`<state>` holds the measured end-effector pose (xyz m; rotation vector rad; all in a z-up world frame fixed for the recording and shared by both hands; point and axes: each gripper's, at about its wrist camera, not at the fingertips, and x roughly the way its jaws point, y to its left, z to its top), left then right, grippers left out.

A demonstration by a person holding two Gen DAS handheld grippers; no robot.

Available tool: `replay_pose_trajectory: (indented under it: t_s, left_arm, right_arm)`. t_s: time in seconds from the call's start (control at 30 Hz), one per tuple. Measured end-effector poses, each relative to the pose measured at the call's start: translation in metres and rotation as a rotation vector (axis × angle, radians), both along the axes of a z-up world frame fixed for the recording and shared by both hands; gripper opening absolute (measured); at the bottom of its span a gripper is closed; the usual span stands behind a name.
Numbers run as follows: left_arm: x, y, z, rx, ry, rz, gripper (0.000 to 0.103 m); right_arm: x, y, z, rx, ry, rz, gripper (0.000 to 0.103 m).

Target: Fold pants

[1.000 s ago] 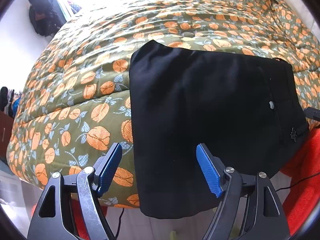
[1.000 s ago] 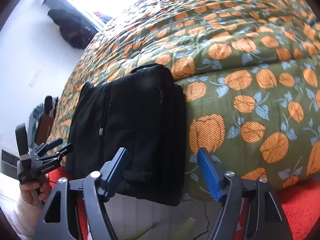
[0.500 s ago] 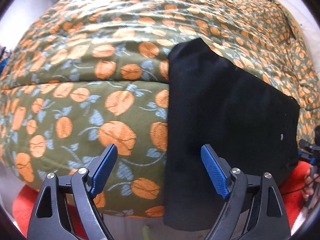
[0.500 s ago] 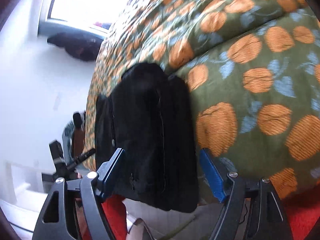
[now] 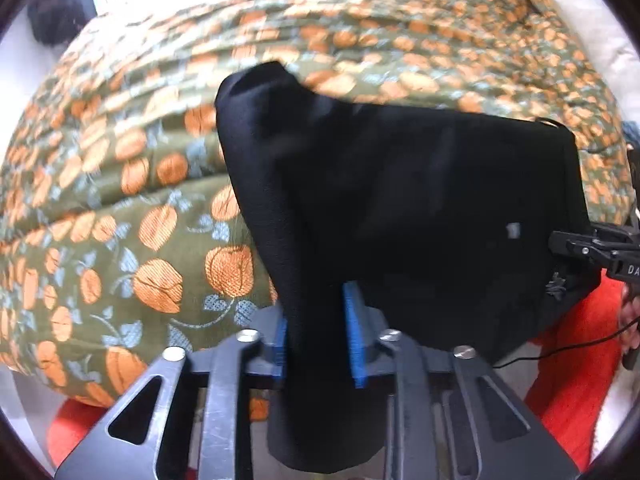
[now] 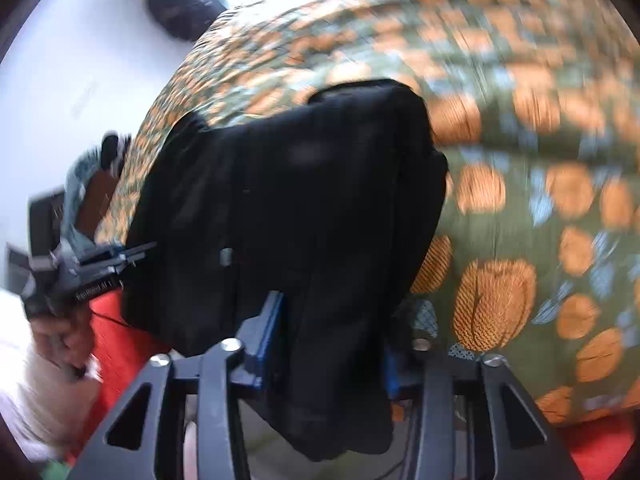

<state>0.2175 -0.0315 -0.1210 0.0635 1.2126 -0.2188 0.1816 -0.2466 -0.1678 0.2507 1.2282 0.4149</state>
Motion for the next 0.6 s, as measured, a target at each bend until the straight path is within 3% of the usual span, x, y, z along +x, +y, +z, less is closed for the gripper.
replay_pose_trajectory:
  t_s: [0.13,0.37,0.6]
  left_arm:
    - [-0.010,0.000,0.034,-0.079,-0.044,-0.007,0.017]
    - [-0.008,0.001,0.083,-0.064,-0.157,-0.009,0.017]
    - [0.061,0.033,0.118,-0.065,-0.287,0.040,0.017]
  right_arm:
    - [-0.010,0.024,0.041,0.006,-0.083,0.057,0.034]
    - [-0.007,0.064,0.082,0.035,-0.177,0.154,0.033]
    - [0.075,0.083,0.126,0.053,-0.304,0.178,0.033]
